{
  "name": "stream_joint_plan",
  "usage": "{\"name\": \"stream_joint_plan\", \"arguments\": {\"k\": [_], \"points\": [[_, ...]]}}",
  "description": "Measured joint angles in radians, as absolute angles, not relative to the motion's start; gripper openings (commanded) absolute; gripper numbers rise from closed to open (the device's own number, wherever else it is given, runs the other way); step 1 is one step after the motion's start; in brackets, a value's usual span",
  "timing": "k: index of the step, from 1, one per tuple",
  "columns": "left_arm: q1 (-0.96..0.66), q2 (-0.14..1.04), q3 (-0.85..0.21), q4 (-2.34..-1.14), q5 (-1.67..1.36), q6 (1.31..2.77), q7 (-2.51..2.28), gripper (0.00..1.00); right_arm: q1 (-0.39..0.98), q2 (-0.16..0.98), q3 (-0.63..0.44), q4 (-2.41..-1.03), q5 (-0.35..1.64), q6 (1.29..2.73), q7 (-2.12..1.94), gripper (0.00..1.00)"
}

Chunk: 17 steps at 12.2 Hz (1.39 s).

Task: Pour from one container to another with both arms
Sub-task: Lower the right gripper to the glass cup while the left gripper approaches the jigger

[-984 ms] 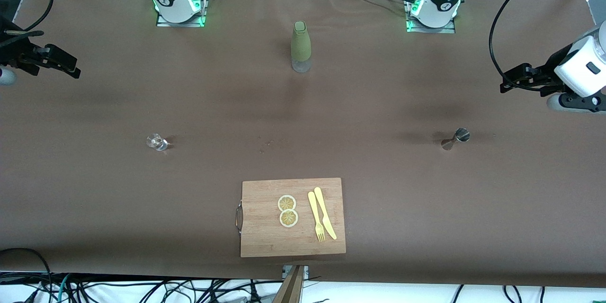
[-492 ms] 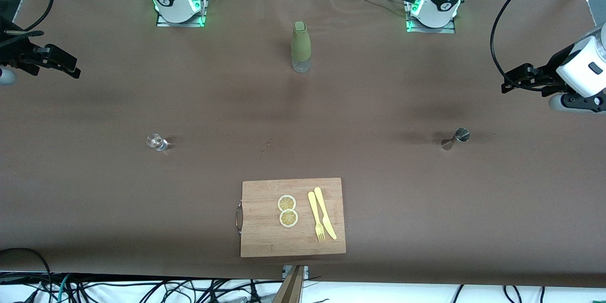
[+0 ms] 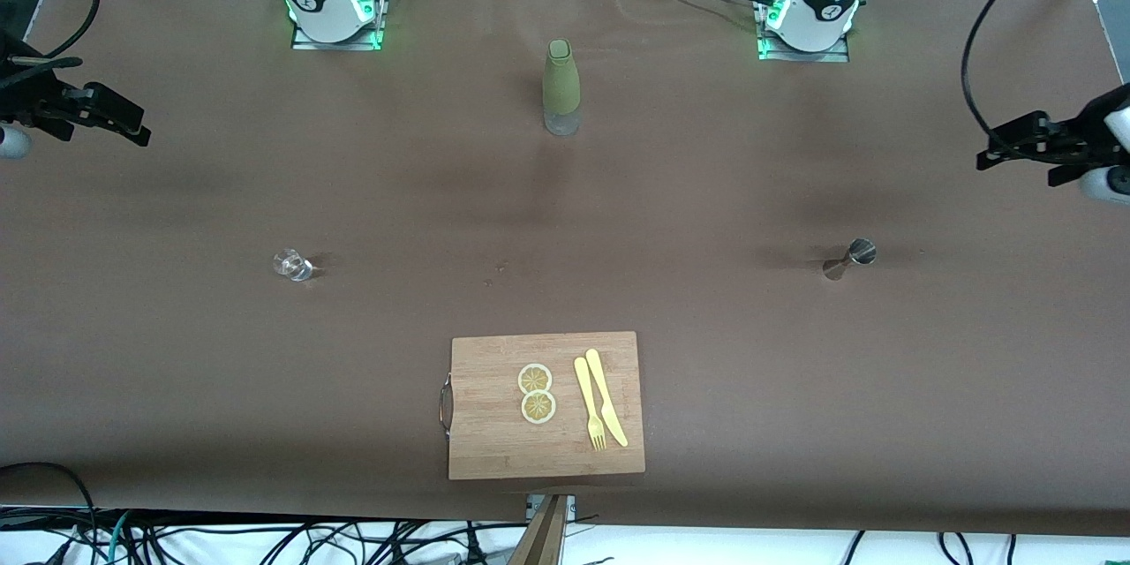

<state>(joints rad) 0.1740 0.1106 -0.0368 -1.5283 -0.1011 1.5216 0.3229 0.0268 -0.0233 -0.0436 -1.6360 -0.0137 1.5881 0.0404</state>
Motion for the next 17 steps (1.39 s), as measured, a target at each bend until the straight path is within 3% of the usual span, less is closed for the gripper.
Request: {"name": "stream_joint_plan", "arguments": {"k": [7,13,17], "points": [[0.318,0.144,-0.034,-1.532,-0.173,1.545,0.656,1.00,0.060,0.004,-0.035,-1.639,-0.014,1.587,0.041,1.00],[0.446,0.229,-0.033,-1.546,-0.310,1.572,1.007,1.00,0.063,0.130,-0.035,-1.645,-0.014,1.604,0.037,1.00],[0.480,0.275,-0.033,-1.572,-0.375,1.598,1.145,1.00,0.042,0.142,-0.035,-1.679,-0.014,1.621,-0.009,1.00]]}}
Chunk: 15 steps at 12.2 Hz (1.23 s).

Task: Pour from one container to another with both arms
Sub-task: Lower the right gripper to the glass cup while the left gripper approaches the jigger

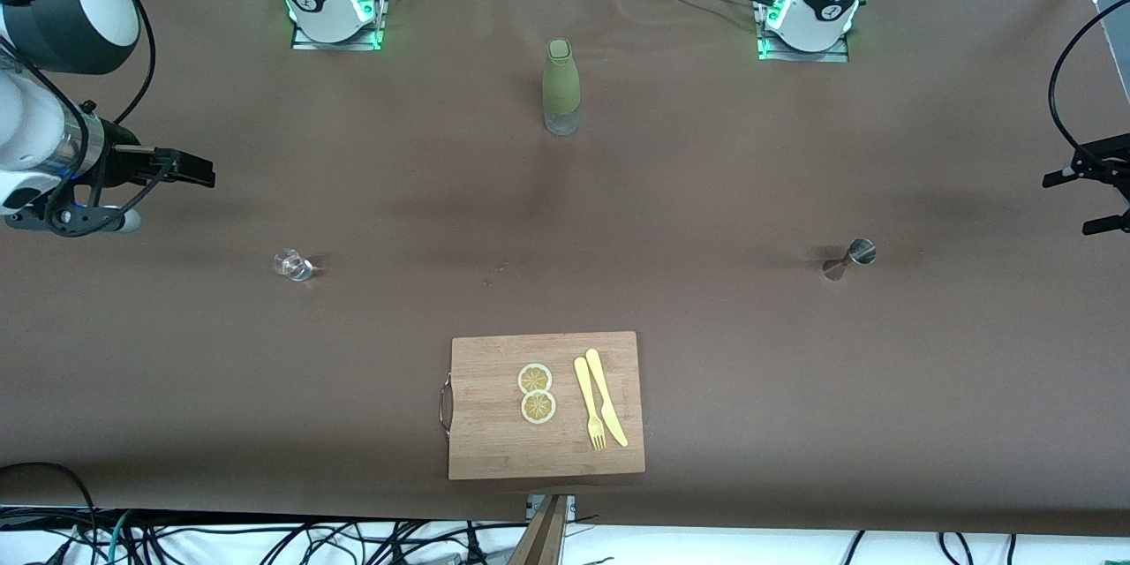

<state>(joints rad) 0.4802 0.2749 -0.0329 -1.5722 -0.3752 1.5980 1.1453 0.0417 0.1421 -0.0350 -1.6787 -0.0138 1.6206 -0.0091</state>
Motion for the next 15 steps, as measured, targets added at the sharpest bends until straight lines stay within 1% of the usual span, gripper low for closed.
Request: {"name": "stream_joint_plan", "arguments": {"k": [5,9,12,15], "points": [[0.500,0.333,-0.033,-1.605,-0.473,1.620,1.362,1.00,-0.018,0.162,-0.035,-1.734,0.012,1.690,-0.358,1.00],[0.519,0.397,-0.033,-1.629,-0.560,1.631,1.544,1.00,-0.104,0.179,-0.036,-1.788,0.167,1.738,-0.639,1.00],[0.535,0.447,-0.033,-1.662,-0.613,1.673,1.712,1.00,-0.175,0.192,-0.036,-1.806,0.283,1.742,-0.858,1.00],[0.536,0.486,-0.034,-1.682,-0.668,1.682,1.860,1.00,-0.244,0.247,-0.037,-1.813,0.454,1.743,-1.104,1.00]]}}
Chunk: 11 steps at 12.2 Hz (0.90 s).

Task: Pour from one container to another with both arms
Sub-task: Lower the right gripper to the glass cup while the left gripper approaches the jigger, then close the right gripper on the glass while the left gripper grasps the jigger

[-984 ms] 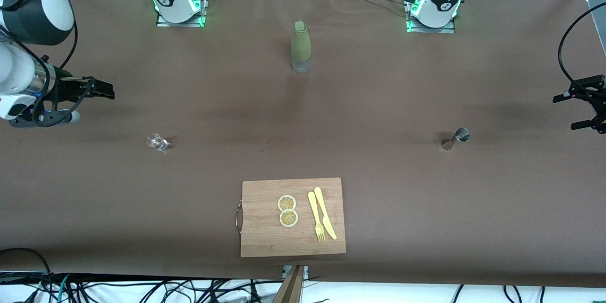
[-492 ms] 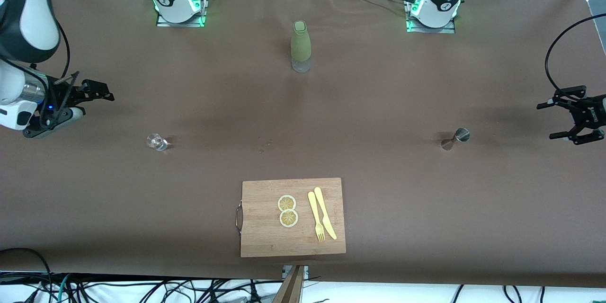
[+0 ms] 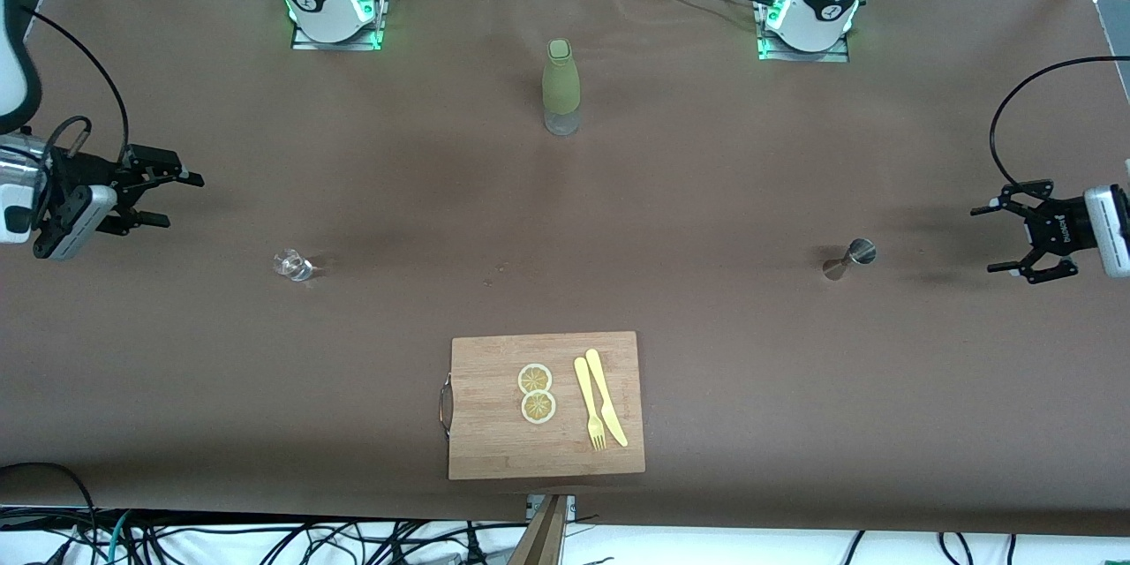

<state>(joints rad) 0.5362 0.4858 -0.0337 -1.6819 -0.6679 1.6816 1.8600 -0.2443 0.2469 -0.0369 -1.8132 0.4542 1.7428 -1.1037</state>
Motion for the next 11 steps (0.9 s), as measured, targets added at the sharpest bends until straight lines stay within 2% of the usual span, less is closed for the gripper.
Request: {"name": "stream_joint_plan", "arguments": {"k": [4,11], "points": [[0.553,0.576,-0.033,-1.693,-0.727,1.682,2.032,1.00,-0.295,0.346,-0.039,-1.818,0.667,1.749,-1.466,1.00],[0.555,0.709,-0.038,-1.697,-0.885,1.632,2.269,1.00,-0.333,0.526,-0.060,-1.819,0.900,1.751,-2.009,1.00]]}}
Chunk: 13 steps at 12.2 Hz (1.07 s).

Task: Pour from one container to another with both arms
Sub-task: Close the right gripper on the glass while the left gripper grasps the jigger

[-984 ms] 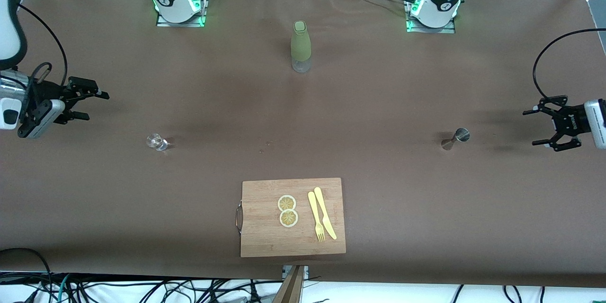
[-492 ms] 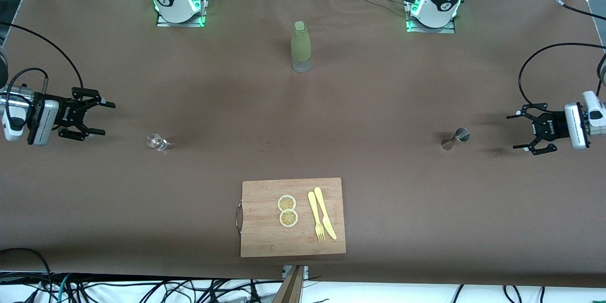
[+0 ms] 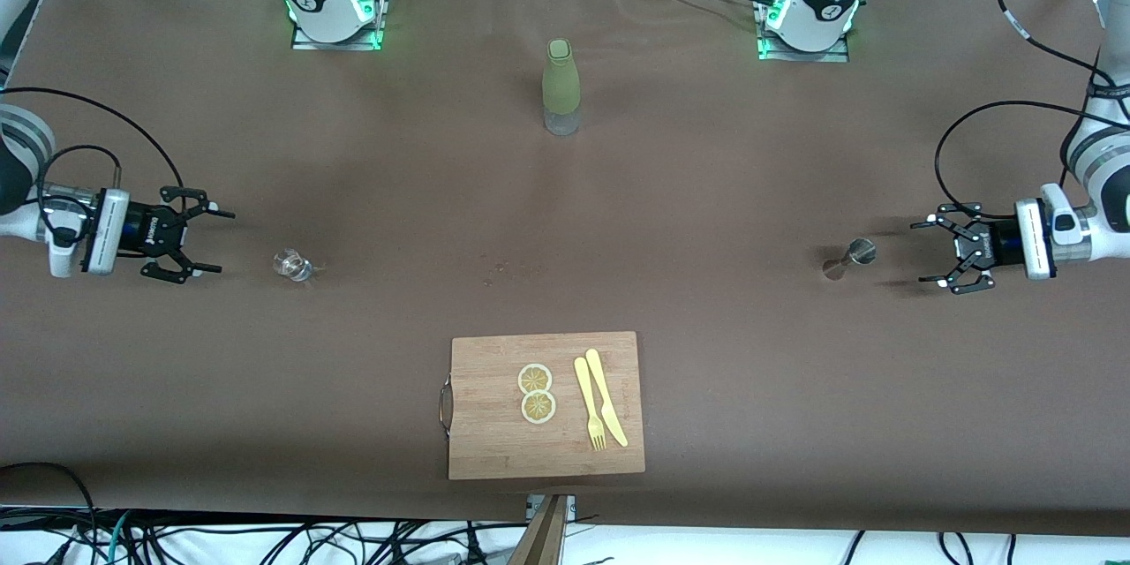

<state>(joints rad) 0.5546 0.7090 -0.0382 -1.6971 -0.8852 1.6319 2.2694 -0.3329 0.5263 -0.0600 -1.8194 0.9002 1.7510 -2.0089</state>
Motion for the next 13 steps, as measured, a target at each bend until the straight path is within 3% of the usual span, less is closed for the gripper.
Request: {"name": "stream_joint_plan", "arguments": {"k": [13], "points": [[0.520,0.866,-0.051,-1.680,-0.999,1.598,2.518,1.00,-0.349,0.754,-0.060,-1.752,1.040,1.748,-2.251,1.00]]}}
